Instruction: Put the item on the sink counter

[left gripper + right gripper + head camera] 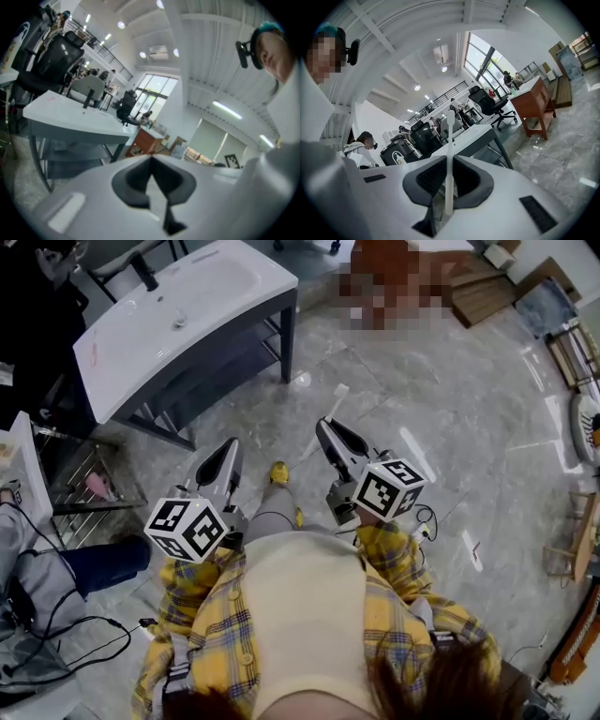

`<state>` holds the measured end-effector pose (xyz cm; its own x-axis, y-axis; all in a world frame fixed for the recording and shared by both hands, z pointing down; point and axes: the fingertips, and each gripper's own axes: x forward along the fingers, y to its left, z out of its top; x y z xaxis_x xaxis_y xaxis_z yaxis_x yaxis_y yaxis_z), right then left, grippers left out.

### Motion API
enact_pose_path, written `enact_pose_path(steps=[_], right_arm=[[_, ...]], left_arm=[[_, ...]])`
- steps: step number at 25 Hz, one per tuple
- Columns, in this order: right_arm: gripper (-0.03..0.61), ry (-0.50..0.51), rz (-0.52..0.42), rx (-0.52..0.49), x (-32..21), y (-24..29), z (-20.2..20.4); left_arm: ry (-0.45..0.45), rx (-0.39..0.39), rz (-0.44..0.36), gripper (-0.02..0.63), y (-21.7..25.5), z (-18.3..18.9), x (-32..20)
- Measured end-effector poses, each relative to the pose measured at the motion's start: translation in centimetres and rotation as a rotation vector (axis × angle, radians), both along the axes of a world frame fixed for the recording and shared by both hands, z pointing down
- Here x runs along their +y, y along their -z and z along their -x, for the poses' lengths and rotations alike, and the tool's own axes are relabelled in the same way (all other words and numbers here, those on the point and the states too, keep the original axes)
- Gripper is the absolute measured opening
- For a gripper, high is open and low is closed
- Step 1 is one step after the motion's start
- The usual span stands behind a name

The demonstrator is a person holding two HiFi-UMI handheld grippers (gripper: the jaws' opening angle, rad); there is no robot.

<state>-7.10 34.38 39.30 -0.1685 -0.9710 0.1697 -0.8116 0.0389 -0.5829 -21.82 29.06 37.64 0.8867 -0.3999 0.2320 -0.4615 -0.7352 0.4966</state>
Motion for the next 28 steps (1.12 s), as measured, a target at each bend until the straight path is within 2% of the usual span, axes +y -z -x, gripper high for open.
enact_pose_path(steps=[4, 12, 19, 28], right_arm=[[0.044, 0.009, 0.011, -0.001, -1.3, -0.3, -0.2], [0.044, 0.038, 0.019, 0.022, -5.8, -0.2, -2.1], [0.043, 0.071, 0.036, 0.024, -11.2, -0.1, -4.5], [0.044, 0.093, 0.068, 0.025, -18.1, -0.3, -7.3]], left_arm=[[0.009, -0.013, -0.003, 0.006, -0.4, -0.2, -1.1], [0.048, 0.025, 0.018, 0.006, -0.7, -1.7, -5.8], [0.082, 0.011, 0.001, 0.006, -0.5, -3.5, -11.3], [0.068, -0.018, -0.007, 0.006, -0.8, -7.1, -17.5]])
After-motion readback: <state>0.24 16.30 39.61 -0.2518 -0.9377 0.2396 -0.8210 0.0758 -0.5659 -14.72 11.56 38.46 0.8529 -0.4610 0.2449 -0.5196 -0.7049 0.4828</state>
